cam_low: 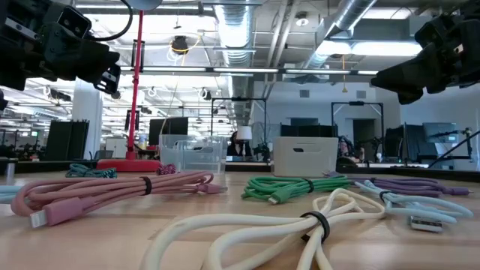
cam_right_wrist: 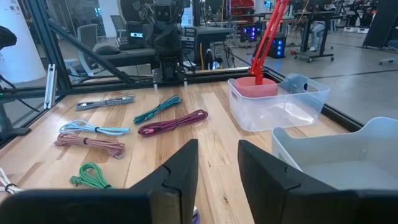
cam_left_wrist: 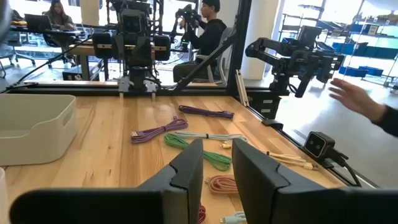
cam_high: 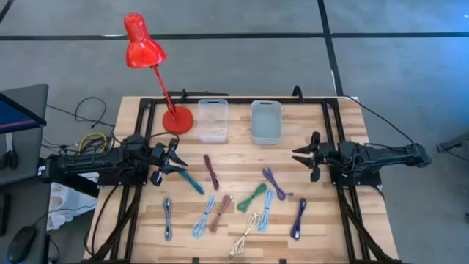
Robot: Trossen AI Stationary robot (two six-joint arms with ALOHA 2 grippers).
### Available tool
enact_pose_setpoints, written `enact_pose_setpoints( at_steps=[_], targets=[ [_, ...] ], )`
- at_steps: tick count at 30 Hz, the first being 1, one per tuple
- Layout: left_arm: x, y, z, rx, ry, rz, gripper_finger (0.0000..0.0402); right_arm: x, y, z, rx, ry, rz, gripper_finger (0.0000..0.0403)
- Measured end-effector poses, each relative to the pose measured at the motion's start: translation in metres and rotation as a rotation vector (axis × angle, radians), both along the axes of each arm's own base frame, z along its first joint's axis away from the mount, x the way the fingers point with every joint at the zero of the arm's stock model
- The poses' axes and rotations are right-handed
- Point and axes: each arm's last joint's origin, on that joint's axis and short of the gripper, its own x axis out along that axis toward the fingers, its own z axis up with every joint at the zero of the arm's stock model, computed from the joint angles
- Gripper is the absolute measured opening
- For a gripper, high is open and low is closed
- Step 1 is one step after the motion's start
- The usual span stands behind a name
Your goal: Pick & Place USB Port
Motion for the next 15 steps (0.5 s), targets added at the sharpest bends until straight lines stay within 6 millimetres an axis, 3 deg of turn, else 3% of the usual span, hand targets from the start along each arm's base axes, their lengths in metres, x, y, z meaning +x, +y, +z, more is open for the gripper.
enact_pose_setpoints(
  at_steps=[15],
  targets=[
    [-0.0001,0.0,0.0006,0.011,-0.009,0.001,0.0085,0.0,0.0,0.0,0.0,0.0,0.0,0.0107]
  ],
)
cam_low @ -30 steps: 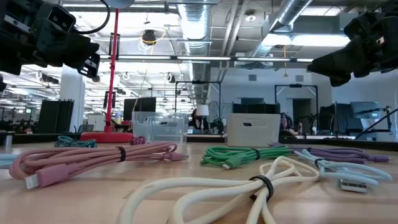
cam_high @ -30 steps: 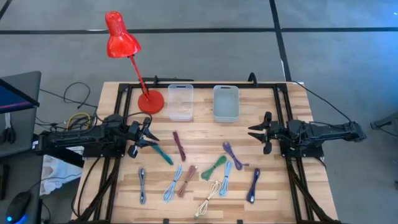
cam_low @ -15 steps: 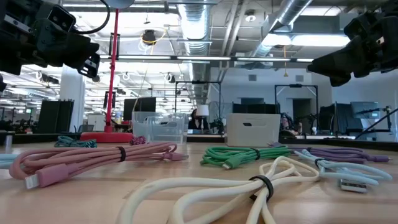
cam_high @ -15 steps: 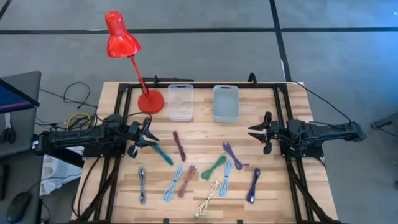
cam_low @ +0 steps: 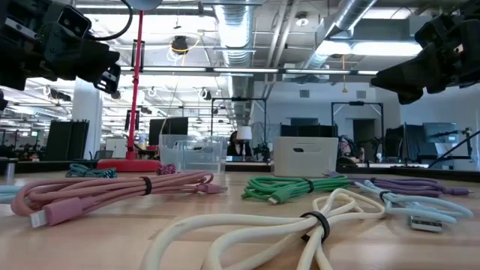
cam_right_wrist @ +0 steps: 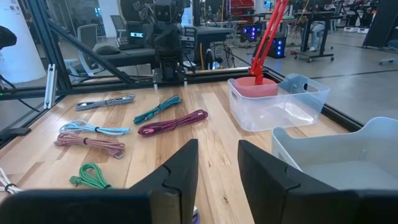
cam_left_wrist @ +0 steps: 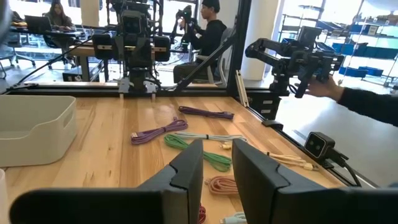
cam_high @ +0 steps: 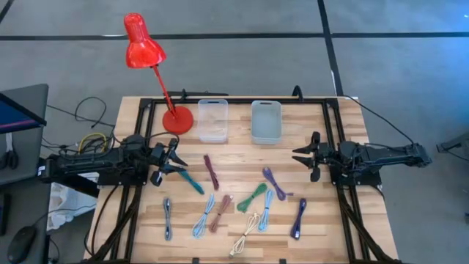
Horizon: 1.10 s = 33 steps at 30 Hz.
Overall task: Pick & Place USB Port
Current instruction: Put the pink patterned USB cable into the transparent bin
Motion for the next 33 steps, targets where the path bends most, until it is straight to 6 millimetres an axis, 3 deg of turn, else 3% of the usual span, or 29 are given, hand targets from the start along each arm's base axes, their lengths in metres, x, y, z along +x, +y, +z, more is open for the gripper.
enact_pose_setpoints(
  at_steps=[6,33],
  targets=[
    [-0.0002,0.0003,0.002,0.142,-0.066,0.028,0.0085,0.0,-0.0001,0.0001,-0.001,-0.001,-0.004,0.0107],
    [-0.0011,0.0001,0.0066,0.08,-0.092,0.019,0.0085,0.0001,-0.0017,0.0074,0.002,-0.077,-0.06,0.0107]
  ],
)
